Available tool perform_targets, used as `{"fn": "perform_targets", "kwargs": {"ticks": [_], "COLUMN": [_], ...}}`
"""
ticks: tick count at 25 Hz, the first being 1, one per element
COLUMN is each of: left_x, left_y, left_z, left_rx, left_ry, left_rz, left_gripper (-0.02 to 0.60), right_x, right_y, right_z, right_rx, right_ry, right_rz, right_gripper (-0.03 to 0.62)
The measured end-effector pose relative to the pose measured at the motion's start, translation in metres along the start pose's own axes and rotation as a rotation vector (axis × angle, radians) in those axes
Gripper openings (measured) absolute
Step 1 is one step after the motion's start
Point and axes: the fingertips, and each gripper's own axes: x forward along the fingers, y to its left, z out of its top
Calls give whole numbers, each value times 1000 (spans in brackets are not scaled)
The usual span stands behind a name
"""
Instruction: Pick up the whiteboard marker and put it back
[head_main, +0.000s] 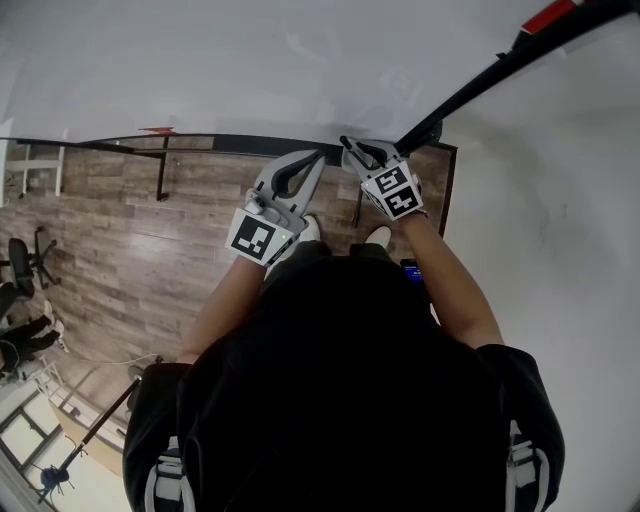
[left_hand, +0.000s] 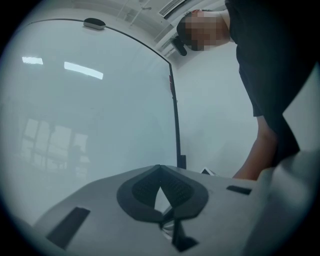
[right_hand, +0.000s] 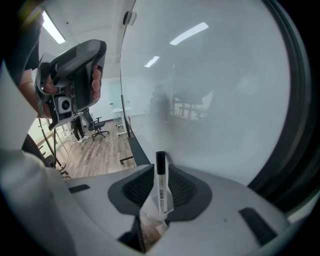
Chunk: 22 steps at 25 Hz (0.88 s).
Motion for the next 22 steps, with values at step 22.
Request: {"fn": "perform_targets", "kwargs": {"ticks": [22], "left_x": [18], "left_y": [-12], "left_z": [1], "left_rx": [-15], "left_ry": [43], "left_rz": [-40], "left_gripper": [5], "right_x": [-125], "right_y": [14], "right_z": [99], "right_rx": [150], "right_ry": [-391], "right_rz": [66], "right_gripper": [2]}}
